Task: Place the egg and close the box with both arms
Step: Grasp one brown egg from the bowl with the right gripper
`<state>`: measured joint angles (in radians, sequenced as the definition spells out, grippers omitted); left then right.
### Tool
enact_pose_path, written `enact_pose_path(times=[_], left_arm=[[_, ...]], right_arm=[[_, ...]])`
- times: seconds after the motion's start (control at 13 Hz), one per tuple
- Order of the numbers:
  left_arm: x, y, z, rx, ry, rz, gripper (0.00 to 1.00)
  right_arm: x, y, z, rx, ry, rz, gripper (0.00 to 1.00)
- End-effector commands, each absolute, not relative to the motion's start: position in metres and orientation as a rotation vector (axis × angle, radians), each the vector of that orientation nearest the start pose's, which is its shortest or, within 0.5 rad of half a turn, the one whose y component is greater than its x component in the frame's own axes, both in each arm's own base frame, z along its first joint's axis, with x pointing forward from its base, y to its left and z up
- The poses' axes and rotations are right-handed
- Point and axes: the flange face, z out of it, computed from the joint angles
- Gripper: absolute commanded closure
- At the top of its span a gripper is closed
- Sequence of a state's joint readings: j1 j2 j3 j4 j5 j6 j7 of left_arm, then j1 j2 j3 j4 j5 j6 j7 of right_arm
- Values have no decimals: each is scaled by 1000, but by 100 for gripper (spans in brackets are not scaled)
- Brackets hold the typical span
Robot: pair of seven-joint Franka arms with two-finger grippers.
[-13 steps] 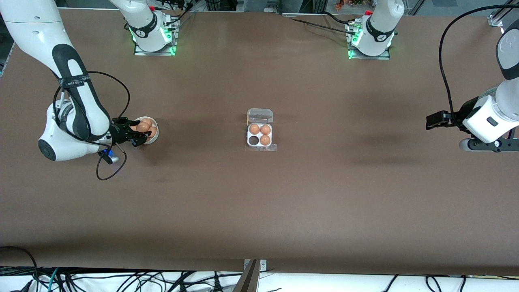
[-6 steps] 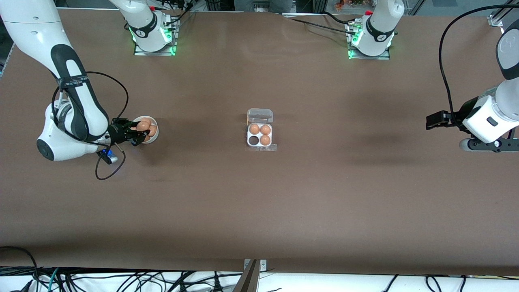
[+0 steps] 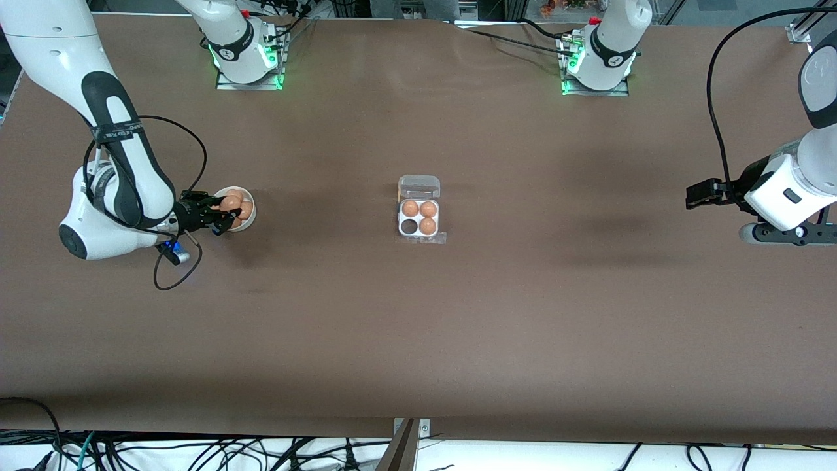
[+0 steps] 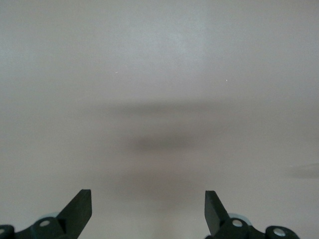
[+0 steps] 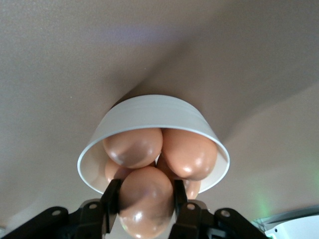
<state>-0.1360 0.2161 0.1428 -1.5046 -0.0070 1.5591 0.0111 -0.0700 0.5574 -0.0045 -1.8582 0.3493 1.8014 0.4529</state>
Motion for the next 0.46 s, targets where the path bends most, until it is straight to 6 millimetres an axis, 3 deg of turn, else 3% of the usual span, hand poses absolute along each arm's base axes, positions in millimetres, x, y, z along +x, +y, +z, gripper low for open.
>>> enact_pose_path(times=[0.0, 0.38], left_arm=[[610, -7, 536, -3125, 12, 246, 0], [610, -7, 536, -3125, 12, 246, 0]], right_arm=[[569, -14, 191, -2586, 970, 957, 64], [575, -13, 200, -2554, 966, 971, 76]])
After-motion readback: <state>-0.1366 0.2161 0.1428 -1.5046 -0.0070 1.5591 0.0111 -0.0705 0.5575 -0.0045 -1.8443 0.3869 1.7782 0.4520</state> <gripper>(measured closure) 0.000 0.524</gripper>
